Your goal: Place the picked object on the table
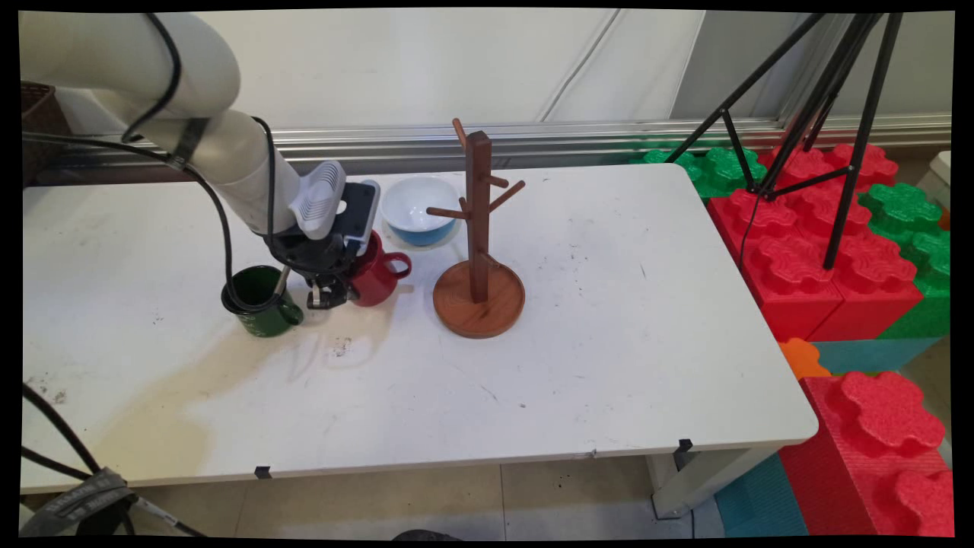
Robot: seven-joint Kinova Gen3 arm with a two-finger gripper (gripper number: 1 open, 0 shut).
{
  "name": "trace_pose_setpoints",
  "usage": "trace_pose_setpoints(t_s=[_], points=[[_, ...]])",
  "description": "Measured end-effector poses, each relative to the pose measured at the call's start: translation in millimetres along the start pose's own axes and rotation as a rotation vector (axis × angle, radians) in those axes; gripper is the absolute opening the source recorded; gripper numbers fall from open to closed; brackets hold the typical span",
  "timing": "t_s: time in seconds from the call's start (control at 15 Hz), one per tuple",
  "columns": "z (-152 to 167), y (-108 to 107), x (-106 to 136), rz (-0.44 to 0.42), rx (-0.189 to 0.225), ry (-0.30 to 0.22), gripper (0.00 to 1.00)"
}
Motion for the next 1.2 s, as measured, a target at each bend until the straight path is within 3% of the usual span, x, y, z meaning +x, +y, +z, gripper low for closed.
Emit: trace_pose_setpoints(t_s=[1.0, 1.07, 1.2], points=[[28, -10, 3, -0.002, -0.044, -0.062, 0.00], [29, -11, 3, -0.002, -0.043, -0.064, 1.00], [30, -14, 5, 0.002, -0.043, -0.066, 1.00]])
